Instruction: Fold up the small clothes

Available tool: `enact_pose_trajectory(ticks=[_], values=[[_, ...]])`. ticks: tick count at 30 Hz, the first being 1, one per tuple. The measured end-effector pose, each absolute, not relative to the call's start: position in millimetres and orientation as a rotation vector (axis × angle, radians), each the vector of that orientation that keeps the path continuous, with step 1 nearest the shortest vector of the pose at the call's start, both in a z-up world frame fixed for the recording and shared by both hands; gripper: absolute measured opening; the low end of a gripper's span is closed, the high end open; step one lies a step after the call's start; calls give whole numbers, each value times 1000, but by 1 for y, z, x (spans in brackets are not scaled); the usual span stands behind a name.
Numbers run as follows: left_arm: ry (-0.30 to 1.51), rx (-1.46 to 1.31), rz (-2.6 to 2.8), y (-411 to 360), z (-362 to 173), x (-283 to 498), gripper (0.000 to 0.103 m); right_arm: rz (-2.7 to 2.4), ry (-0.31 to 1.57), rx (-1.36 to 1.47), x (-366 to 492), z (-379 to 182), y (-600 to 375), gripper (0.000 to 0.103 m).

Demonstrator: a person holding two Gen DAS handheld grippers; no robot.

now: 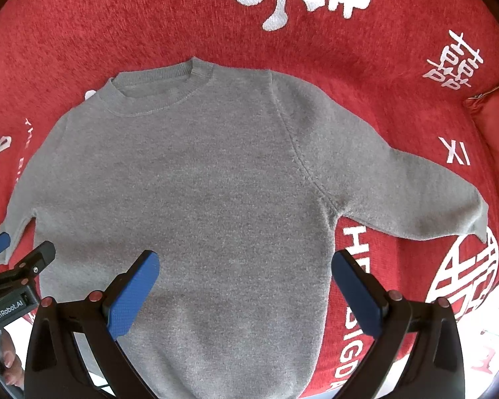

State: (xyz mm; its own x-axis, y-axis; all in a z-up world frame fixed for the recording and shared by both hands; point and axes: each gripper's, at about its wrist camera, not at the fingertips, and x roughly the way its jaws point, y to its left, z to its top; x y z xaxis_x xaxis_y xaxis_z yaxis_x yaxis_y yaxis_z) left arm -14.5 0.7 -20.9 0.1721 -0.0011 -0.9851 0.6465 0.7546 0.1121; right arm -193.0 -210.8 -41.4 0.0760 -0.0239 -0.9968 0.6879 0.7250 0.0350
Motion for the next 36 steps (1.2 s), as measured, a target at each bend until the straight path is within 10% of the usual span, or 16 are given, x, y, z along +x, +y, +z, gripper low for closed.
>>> enact_pose_trajectory(ticks=[36], values=[[1358,574,-477,9,-29,-19,103,-581,1382,595,-195,-47,-208,103]])
